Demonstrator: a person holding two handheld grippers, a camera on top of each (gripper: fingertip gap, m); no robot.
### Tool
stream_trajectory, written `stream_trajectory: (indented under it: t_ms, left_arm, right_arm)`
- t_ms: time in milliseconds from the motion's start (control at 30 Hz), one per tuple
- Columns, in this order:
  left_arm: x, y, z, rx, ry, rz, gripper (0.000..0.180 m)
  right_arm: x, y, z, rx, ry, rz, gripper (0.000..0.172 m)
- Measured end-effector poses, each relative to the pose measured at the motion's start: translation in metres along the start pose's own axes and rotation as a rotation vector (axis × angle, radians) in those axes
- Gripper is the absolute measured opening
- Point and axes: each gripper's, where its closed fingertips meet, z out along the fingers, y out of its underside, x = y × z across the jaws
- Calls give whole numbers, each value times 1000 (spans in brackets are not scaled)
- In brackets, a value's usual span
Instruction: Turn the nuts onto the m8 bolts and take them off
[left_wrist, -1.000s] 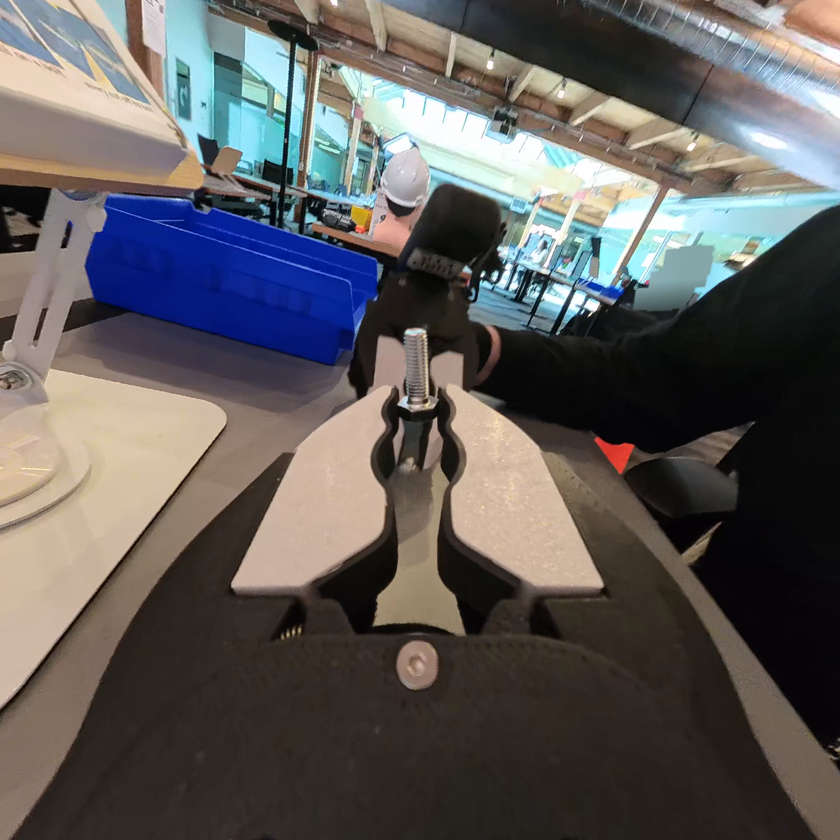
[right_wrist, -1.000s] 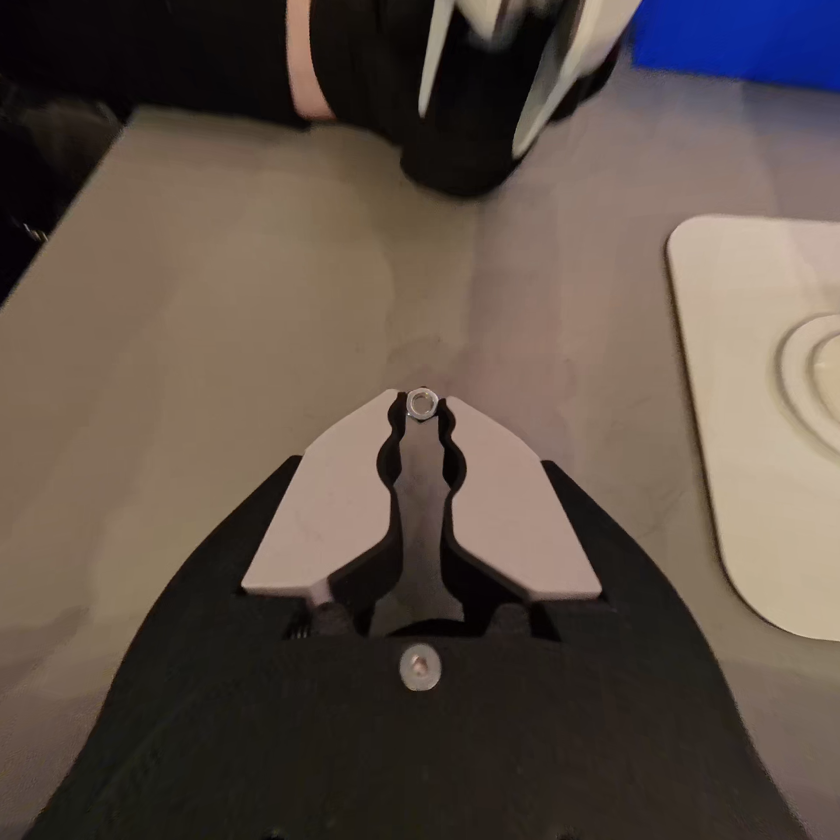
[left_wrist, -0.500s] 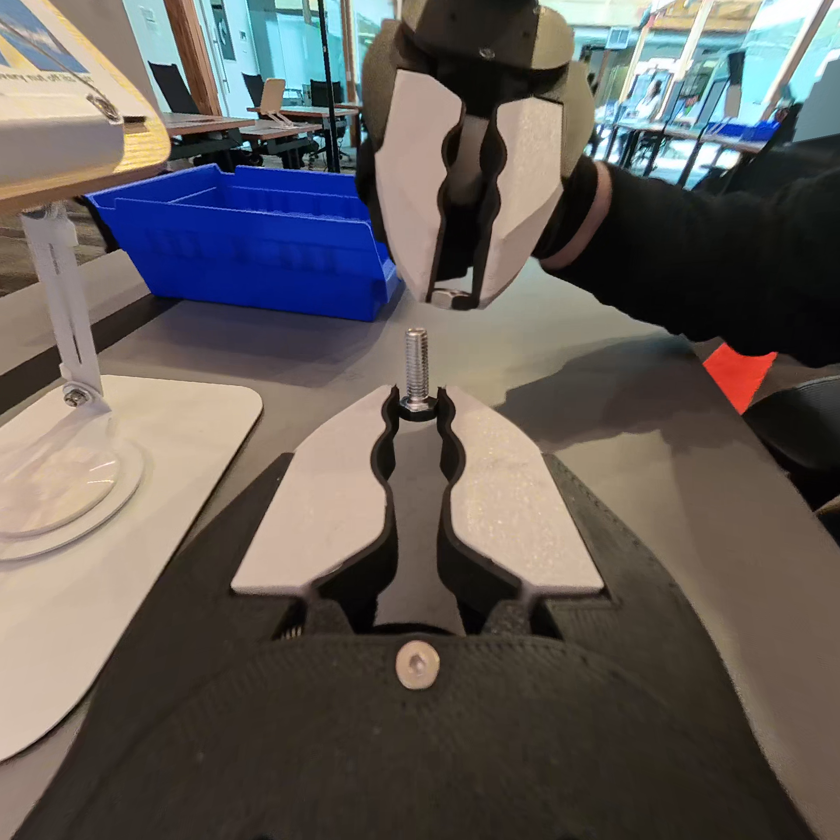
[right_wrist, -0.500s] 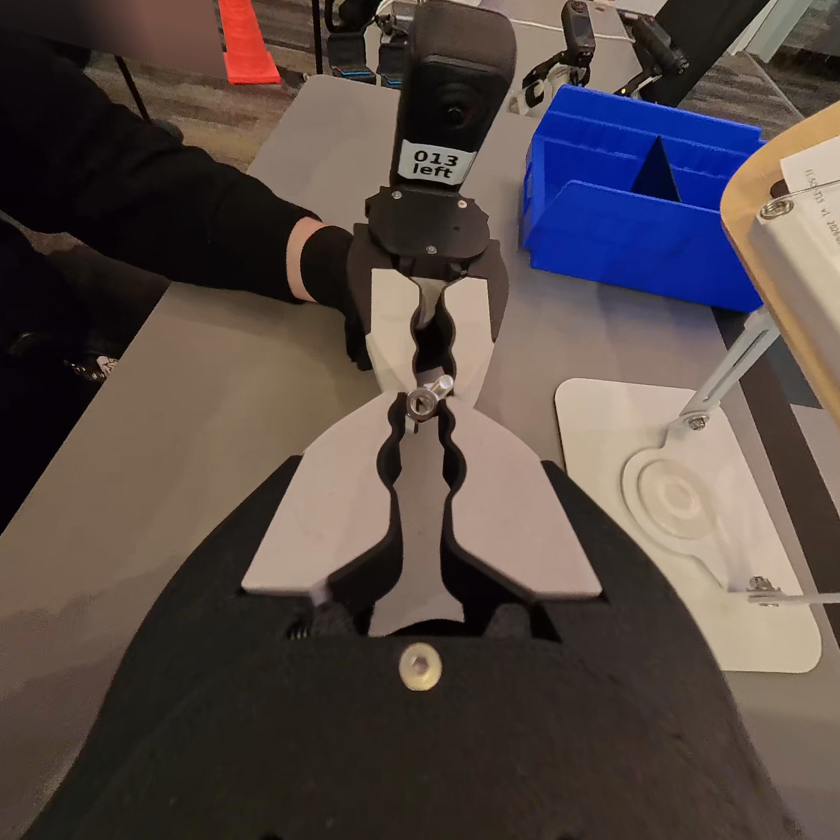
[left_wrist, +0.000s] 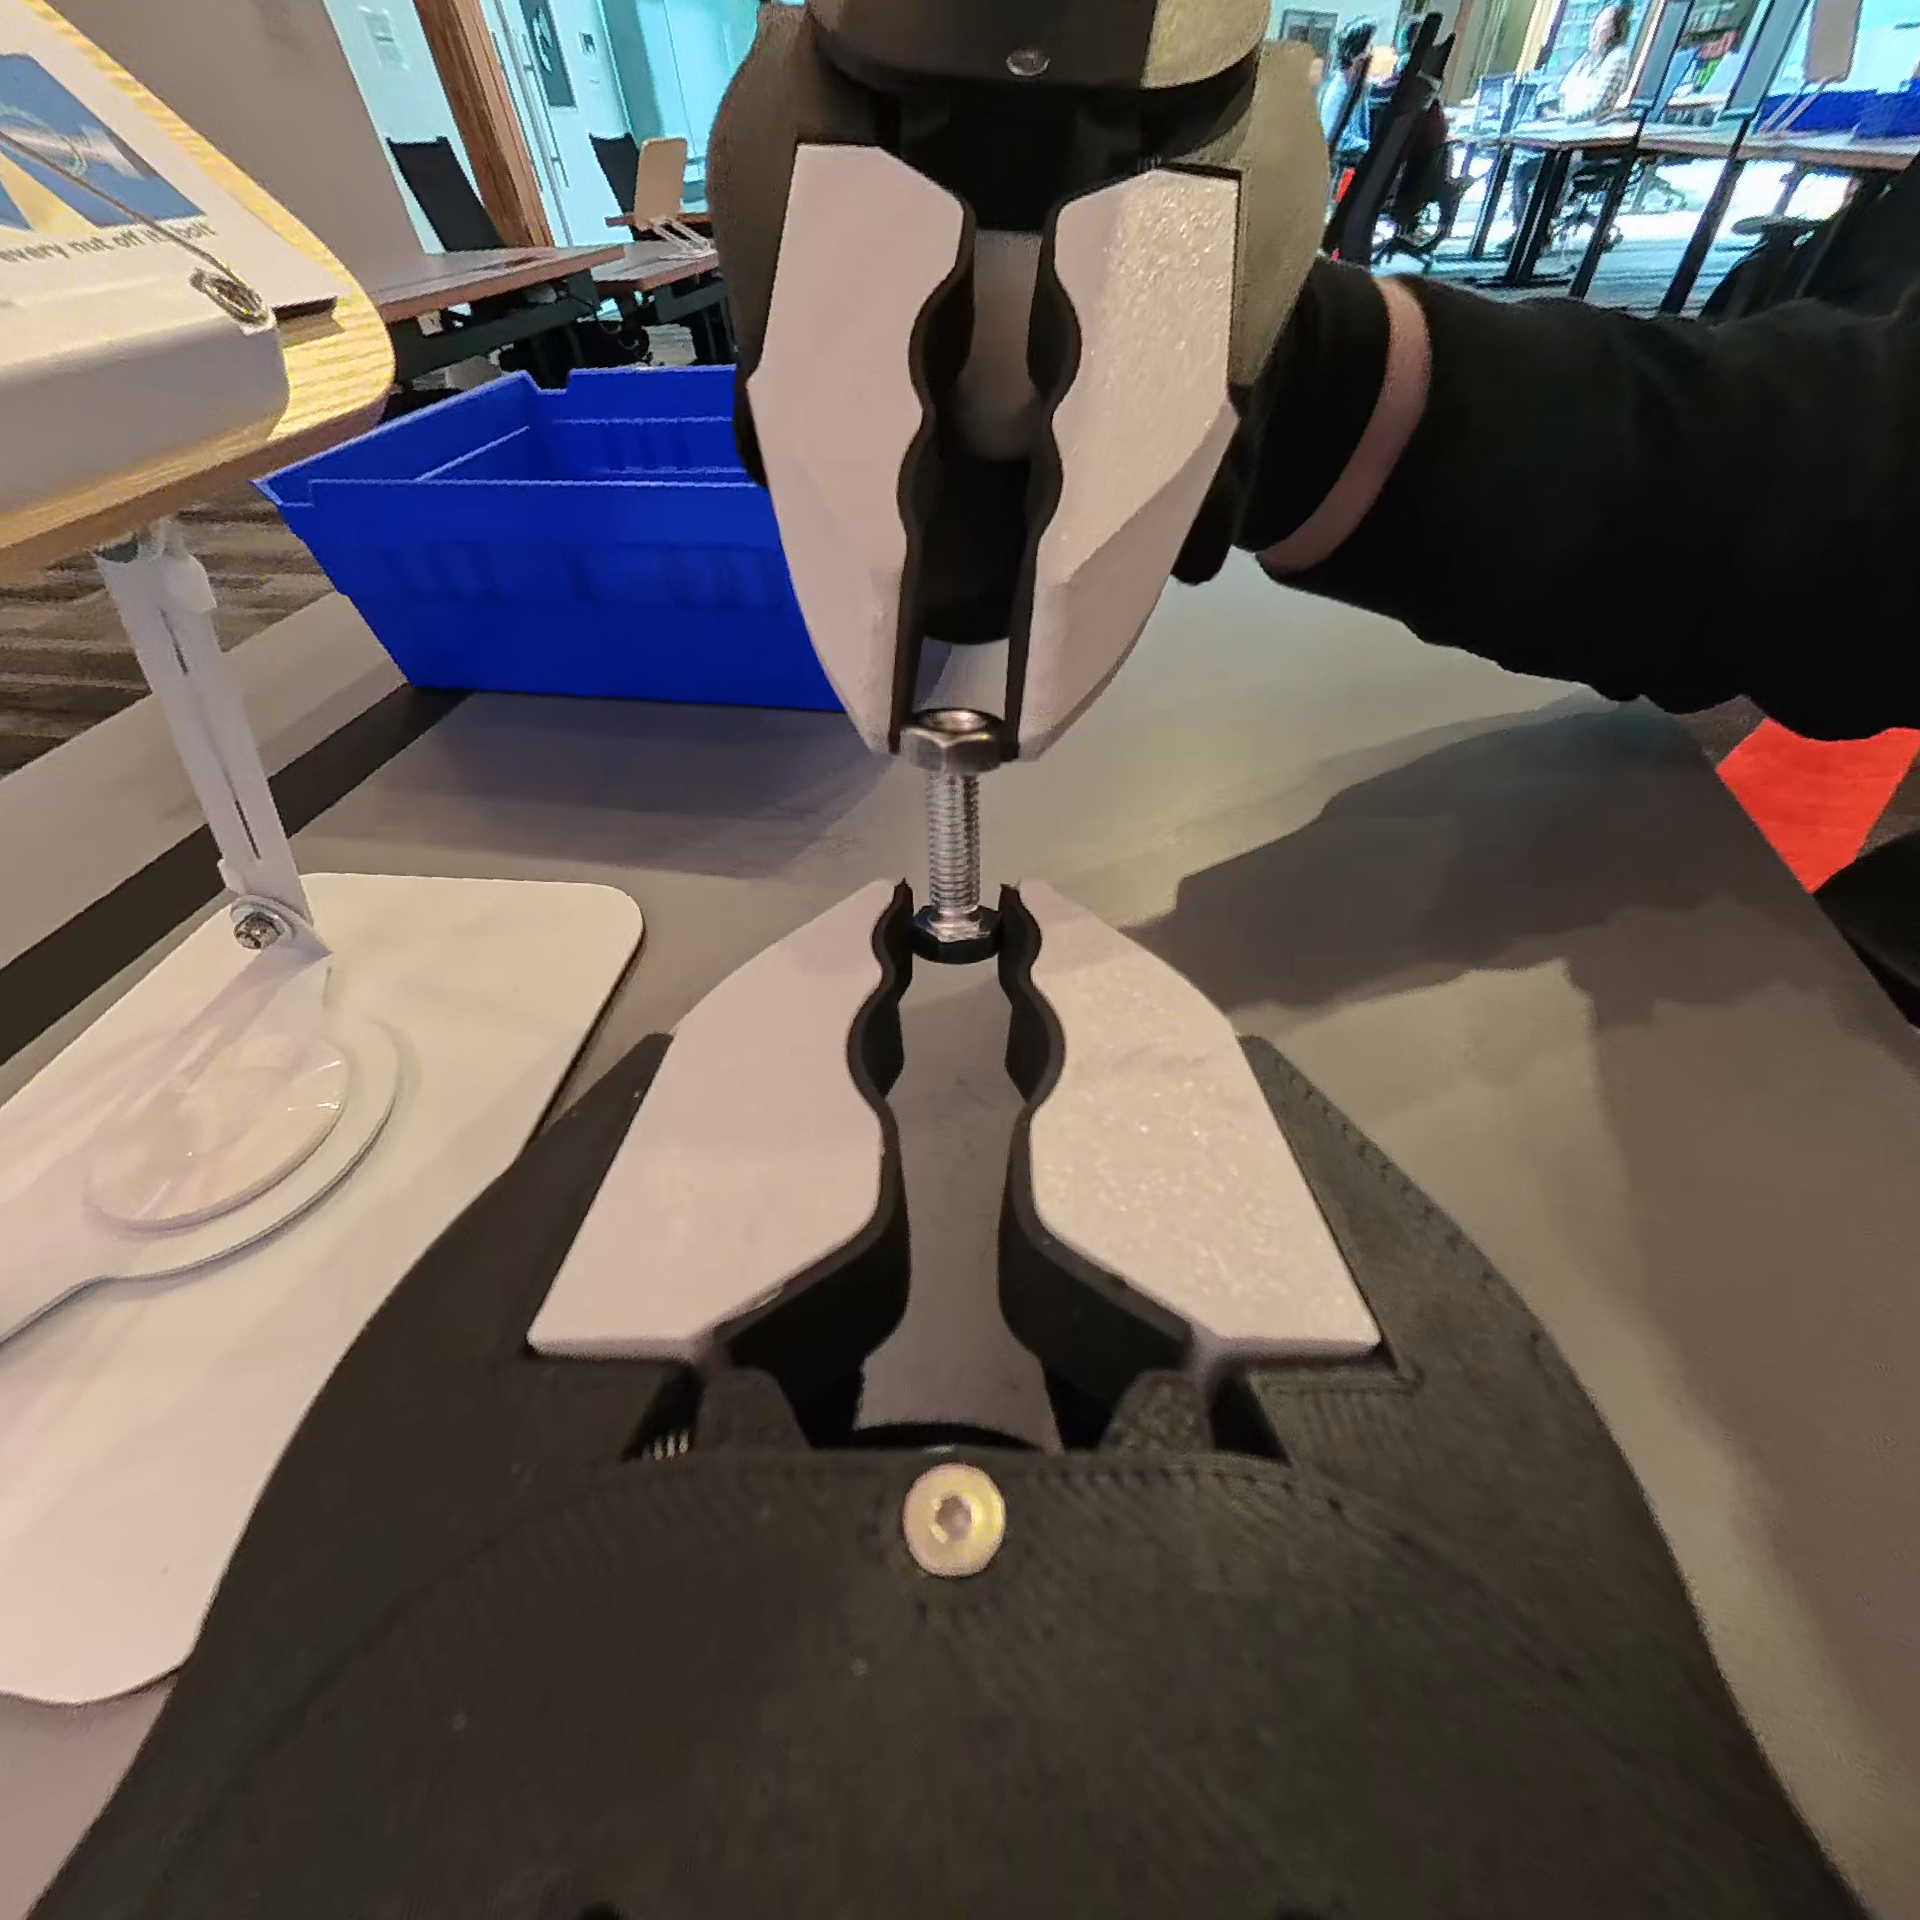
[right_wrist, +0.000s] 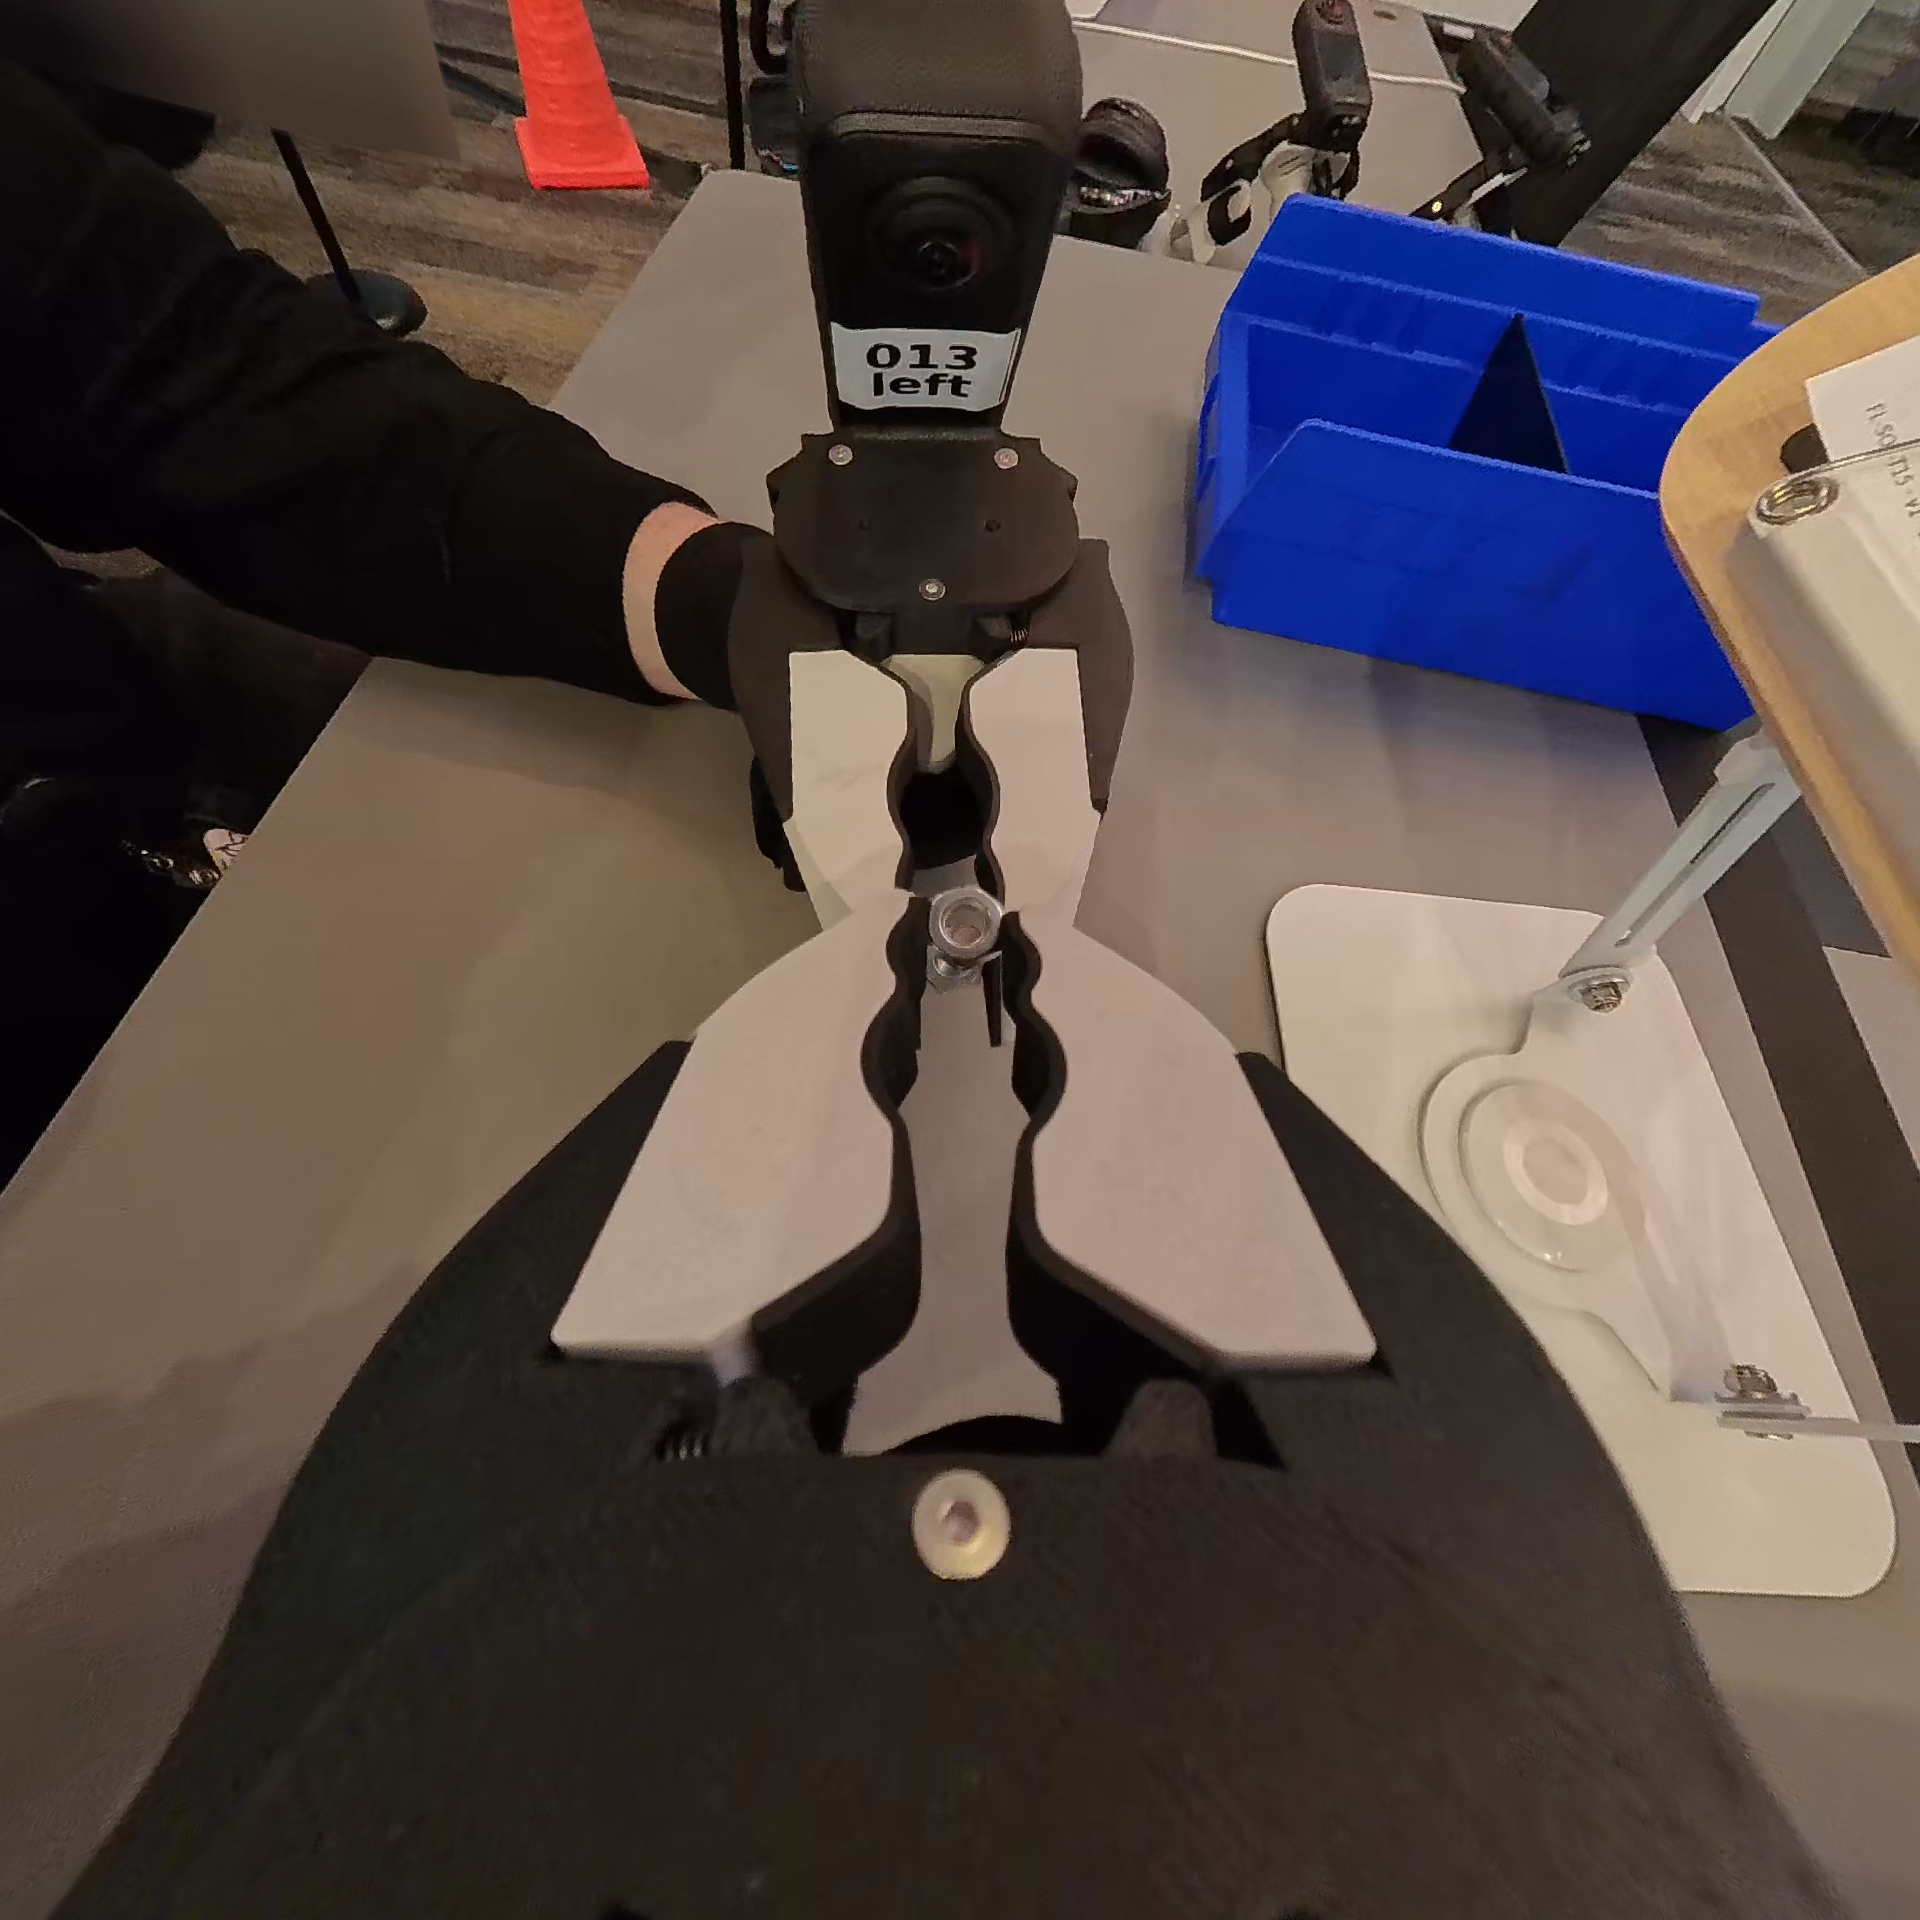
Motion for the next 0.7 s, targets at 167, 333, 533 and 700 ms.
stream_trajectory:
  t_ms: [167,333,533,700]
  left_arm:
    - [-1,-2,-1,5,-17,6,15]
    - [0,-11,-3,57,-6,-18,16]
    - [0,-11,-3,56,-6,-16,15]
    - [-3,-12,-3,47,-43,8,15]
  right_arm:
    - [0,-1,-1,20,6,11,13]
    - [2,-6,-5,64,27,13,13]
    - [2,-7,-4,70,23,14,13]
    - [3,-8,-4,85,36,28,13]
